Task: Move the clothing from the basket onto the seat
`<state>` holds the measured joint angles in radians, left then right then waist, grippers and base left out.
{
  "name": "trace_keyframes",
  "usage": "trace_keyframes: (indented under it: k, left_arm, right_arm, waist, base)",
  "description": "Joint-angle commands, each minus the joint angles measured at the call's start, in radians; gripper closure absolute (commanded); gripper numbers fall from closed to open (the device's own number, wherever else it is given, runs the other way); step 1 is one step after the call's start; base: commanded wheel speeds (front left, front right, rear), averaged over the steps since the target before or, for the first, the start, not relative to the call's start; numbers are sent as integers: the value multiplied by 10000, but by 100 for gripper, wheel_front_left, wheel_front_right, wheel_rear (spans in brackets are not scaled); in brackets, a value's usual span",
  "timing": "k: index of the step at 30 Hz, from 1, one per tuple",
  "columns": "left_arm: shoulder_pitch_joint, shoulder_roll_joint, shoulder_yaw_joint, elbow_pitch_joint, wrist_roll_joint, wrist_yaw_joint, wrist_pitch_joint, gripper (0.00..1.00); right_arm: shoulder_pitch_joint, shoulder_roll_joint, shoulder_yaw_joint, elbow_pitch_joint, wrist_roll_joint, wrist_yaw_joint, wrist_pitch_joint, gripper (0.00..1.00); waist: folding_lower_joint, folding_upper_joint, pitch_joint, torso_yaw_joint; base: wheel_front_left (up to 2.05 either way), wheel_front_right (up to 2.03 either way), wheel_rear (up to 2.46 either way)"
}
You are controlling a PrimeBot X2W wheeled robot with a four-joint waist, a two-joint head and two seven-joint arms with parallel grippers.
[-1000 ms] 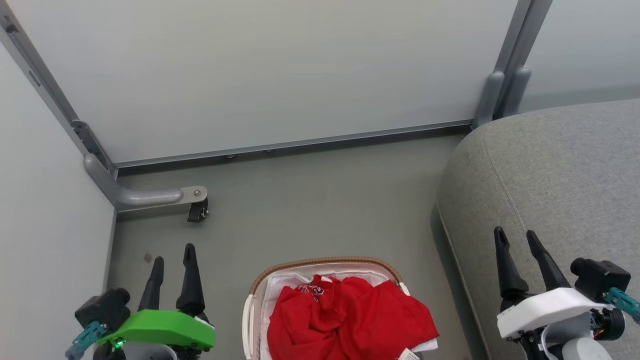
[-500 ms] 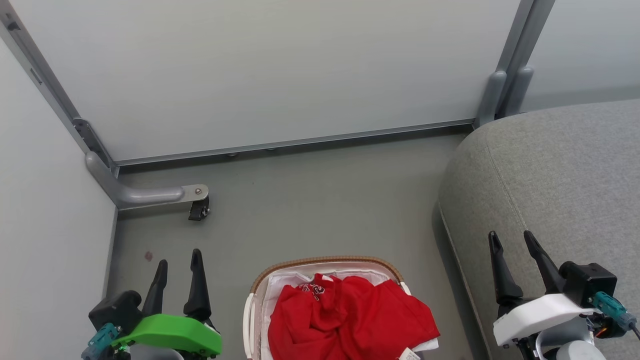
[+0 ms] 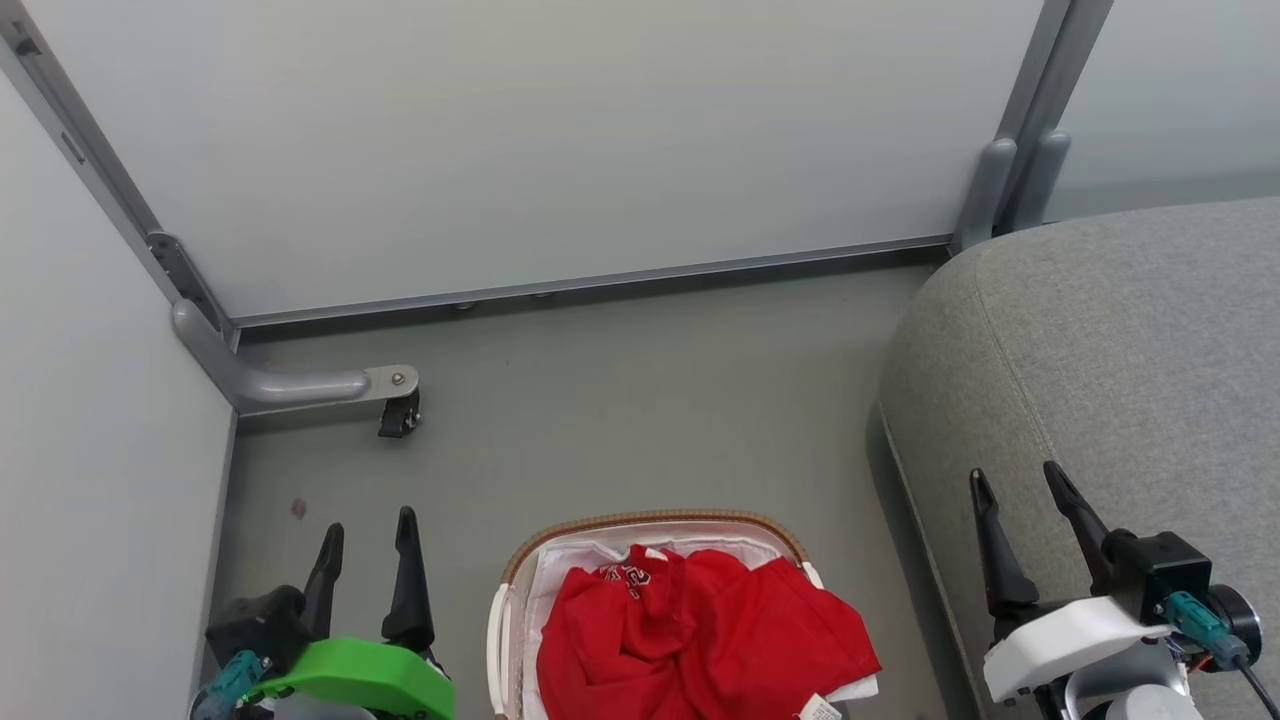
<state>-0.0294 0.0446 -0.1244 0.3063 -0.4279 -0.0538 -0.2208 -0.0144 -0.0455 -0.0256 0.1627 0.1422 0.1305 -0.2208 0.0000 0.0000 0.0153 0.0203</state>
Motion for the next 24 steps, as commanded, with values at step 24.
trace_keyframes:
  k: [24]
  left_arm:
    - [80, 89, -234, 348, 1432, 53, -442, 0]
  right_arm:
    - [149, -74, 14, 8, -1478, 4, -460, 0]
  waist:
    - [0, 0, 52, 53]
  base:
    - [0, 0, 0]
